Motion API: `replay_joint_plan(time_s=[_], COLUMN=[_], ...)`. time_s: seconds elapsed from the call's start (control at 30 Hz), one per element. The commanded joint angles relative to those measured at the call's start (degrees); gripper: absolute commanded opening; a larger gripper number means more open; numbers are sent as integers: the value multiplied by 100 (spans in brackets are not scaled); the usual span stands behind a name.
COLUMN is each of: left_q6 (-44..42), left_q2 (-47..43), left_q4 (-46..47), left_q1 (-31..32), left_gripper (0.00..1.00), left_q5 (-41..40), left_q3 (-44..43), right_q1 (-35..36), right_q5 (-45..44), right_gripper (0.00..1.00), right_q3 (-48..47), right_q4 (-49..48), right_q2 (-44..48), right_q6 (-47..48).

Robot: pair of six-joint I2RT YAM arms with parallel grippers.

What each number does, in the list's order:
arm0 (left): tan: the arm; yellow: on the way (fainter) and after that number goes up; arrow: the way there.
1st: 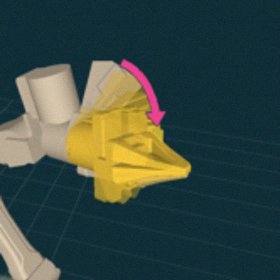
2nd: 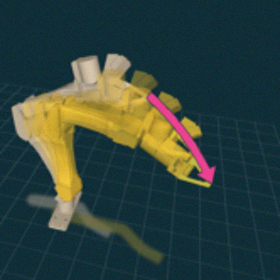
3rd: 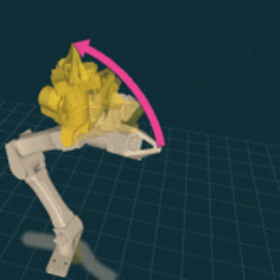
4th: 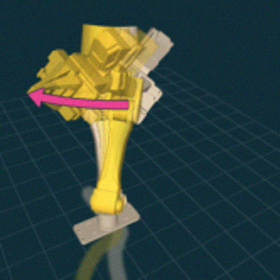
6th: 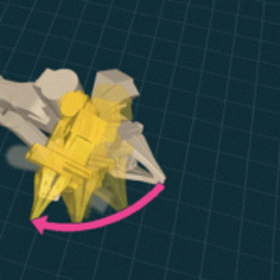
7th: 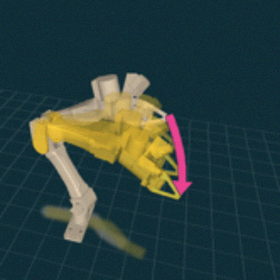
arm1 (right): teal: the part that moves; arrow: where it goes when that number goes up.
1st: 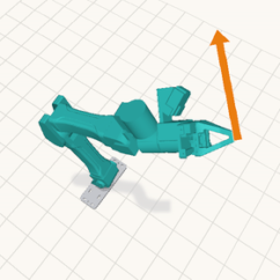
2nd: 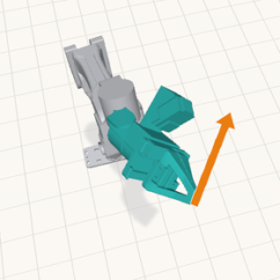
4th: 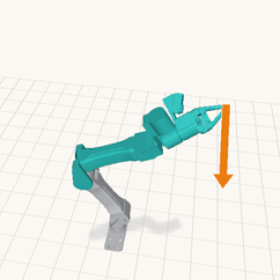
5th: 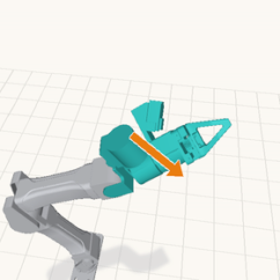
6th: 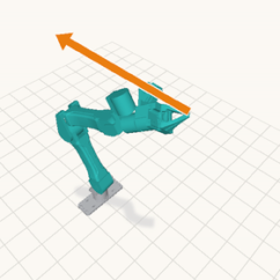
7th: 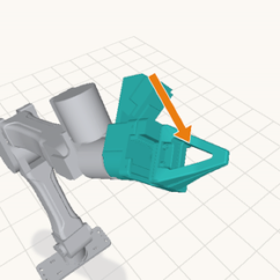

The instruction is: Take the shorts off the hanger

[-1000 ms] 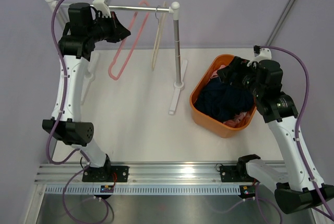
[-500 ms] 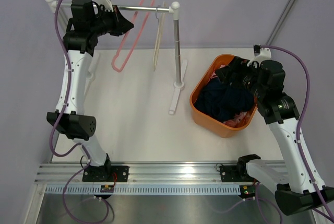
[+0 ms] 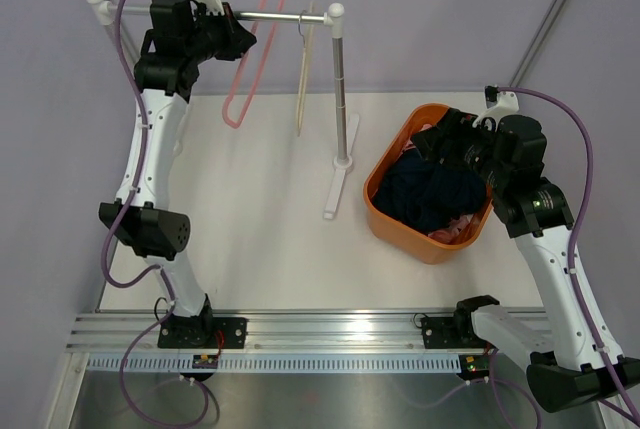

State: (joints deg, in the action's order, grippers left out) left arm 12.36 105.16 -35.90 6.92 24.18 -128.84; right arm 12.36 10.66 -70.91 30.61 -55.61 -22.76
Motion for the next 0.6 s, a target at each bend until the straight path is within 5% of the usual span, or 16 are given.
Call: replay_joint_plan(time_s=[0.0,0.57], left_q6=[-137,-172], left_q2=[65,303], left_q4=[382,549], left_q1=[204,345], left_gripper=[0,1], left_q5=[-493,-1083], left_q3=[-379,-476], right_q1=[-14,-14], right_q5=[130,147], right_gripper=[85,85], right_q3=[-63,-28], right_q4=[-205,-205], right_q2=[33,7], right_q6=[-18,0])
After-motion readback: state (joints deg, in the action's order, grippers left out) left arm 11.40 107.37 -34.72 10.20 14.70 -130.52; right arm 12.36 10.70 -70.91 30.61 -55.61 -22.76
